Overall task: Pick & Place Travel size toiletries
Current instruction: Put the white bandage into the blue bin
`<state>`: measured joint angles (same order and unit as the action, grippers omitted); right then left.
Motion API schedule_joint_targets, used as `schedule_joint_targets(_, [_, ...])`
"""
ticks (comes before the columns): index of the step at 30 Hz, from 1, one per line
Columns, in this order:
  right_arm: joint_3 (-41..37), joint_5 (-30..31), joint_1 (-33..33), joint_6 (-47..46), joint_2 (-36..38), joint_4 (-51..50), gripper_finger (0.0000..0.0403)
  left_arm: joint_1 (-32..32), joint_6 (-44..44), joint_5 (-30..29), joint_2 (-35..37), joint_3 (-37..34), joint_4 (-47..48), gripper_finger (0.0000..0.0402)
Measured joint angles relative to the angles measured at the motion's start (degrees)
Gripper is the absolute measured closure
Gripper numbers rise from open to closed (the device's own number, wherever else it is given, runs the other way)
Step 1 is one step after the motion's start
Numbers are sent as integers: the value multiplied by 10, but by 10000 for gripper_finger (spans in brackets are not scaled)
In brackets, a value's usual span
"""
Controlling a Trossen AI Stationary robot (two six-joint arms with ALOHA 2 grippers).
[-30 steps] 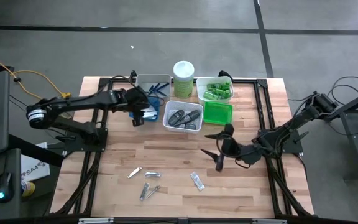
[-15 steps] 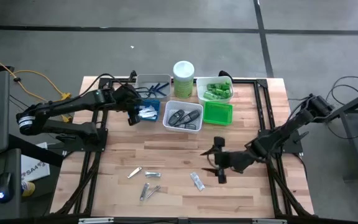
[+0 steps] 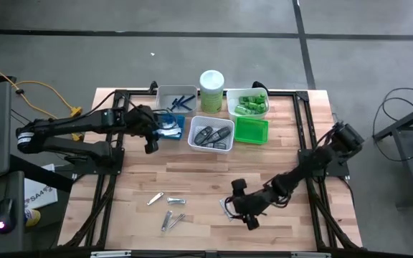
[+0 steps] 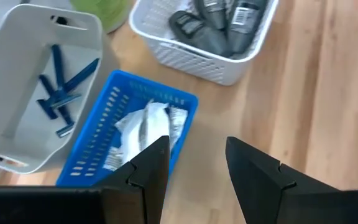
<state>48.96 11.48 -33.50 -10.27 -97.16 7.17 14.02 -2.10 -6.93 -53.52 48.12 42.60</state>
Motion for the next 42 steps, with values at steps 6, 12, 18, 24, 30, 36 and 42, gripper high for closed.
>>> schedule_joint_targets(6, [28, -45, 4, 56, -37, -45, 137, -47, 13, -1, 0, 0, 0, 245])
schedule_joint_targets(12, [30, -61, 31, 120, -37, -78, 137, -76, 33, -16, 0, 0, -1, 245])
schedule_joint_targets(18, [30, -93, 50, 165, -59, -76, 137, -81, 43, -17, 0, 0, -1, 245])
schedule_joint_targets(24, [30, -101, 60, 182, -80, -60, 137, -81, 50, -17, -1, 0, -1, 245])
schedule_joint_targets(30, [30, -105, 63, 183, -81, -58, 139, -81, 50, -17, -1, 0, -1, 245])
schedule_joint_targets(36, [30, -116, 61, 174, -71, -60, 160, -81, 50, -15, -1, 0, 0, 245])
schedule_joint_targets(42, [30, -115, 58, 171, -56, -66, 175, -81, 50, -15, -1, 0, 0, 245])
